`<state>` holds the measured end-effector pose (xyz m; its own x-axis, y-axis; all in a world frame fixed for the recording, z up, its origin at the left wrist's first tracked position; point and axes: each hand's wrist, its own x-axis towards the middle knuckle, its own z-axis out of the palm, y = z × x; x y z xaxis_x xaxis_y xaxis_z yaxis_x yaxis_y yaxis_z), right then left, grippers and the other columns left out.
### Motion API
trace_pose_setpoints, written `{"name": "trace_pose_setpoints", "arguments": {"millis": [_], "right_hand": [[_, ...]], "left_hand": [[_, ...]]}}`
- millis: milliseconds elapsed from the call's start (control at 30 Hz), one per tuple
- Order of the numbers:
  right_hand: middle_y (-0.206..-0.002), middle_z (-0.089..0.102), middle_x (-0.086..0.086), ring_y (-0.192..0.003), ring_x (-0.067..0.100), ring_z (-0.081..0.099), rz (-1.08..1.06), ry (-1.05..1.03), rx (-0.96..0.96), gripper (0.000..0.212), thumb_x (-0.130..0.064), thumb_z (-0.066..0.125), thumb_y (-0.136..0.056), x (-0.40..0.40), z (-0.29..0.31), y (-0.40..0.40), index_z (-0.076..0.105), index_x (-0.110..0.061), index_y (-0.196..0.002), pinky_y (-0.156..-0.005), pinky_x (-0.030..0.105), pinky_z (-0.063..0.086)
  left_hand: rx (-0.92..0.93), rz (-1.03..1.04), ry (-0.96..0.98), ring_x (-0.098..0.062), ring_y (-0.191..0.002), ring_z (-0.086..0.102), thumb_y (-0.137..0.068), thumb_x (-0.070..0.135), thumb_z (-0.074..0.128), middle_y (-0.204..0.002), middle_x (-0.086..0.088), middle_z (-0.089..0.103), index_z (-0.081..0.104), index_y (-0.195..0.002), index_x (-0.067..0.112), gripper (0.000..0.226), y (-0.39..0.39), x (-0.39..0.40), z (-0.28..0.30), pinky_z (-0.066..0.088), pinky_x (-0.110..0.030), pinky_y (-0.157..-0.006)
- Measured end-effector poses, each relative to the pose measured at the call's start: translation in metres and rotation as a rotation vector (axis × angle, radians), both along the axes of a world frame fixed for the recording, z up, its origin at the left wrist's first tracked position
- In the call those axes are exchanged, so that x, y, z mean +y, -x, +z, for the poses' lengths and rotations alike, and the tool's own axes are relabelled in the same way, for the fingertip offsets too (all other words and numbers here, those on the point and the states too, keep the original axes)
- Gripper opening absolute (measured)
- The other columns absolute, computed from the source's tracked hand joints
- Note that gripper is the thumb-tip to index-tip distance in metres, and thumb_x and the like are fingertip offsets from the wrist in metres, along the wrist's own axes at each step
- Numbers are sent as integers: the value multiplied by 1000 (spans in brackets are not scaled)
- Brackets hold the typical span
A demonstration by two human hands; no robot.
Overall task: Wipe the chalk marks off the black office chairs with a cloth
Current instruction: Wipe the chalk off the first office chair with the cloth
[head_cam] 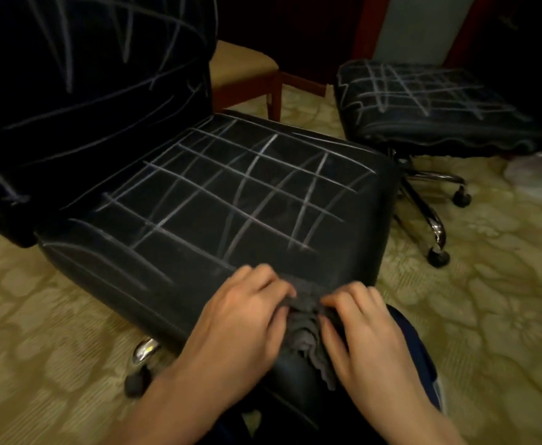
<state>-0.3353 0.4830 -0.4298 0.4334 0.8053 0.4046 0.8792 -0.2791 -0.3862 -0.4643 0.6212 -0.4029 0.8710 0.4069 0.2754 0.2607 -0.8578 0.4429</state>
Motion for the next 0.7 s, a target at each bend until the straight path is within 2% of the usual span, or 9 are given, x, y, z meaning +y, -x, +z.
{"name": "trace_pose_setpoints", "arguments": {"millis": [100,200,333,433,533,600,700], "right_hand": [[-97,53,-5,-85,14,48,-1,-52,-35,19,-27,48,-95,8,-5,-11,63,-16,-98,-61,30,48],[-99,56,0,-87,18,50,-15,-89,-57,18,-23,52,-96,27,-7,-33,66,-11,-99,-64,34,50],[-98,58,3,-87,22,51,-53,-100,-94,33,-33,45,-96,57,-2,-67,68,-11,-99,-69,38,52],[-103,61,3,-91,24,54,-12,-89,-119,34,-35,46,-98,48,-1,-66,70,-11,-103,-75,39,54],[-106,62,1,-94,23,54,36,-42,-93,30,-32,47,-100,26,-2,-43,70,-13,-106,-76,38,54],[-110,60,-1,-97,20,53,7,-16,-56,30,-33,47,-99,20,-3,-32,69,-15,-108,-74,35,55],[-110,60,-4,-98,16,53,-23,-25,-52,33,-37,45,-97,22,0,-30,69,-17,-108,-72,31,56]], "left_hand": [[67,1,-36,-7,-91,51,-89,47,54,-94,13,53,66,-101,28,25,-13,10,7,39,-21,-78],[122,-47,-121,-12,-100,53,-93,43,58,-101,11,53,61,-109,30,21,-41,29,17,38,-23,-82],[288,-106,-382,-16,-116,52,-99,40,50,-118,9,54,50,-124,34,25,-88,59,38,39,-33,-96],[371,-229,-419,-15,-110,51,-100,35,45,-113,10,51,49,-125,36,25,-89,67,45,38,-31,-92],[398,-314,-418,-12,-95,52,-95,33,40,-99,12,52,56,-113,38,24,-68,58,43,34,-29,-78],[363,-257,-454,-11,-82,54,-88,37,37,-88,13,54,61,-100,37,27,-60,49,41,34,-28,-71],[278,-184,-461,-12,-80,54,-91,45,39,-85,13,55,64,-90,34,27,-60,42,34,42,-31,-72]]}}
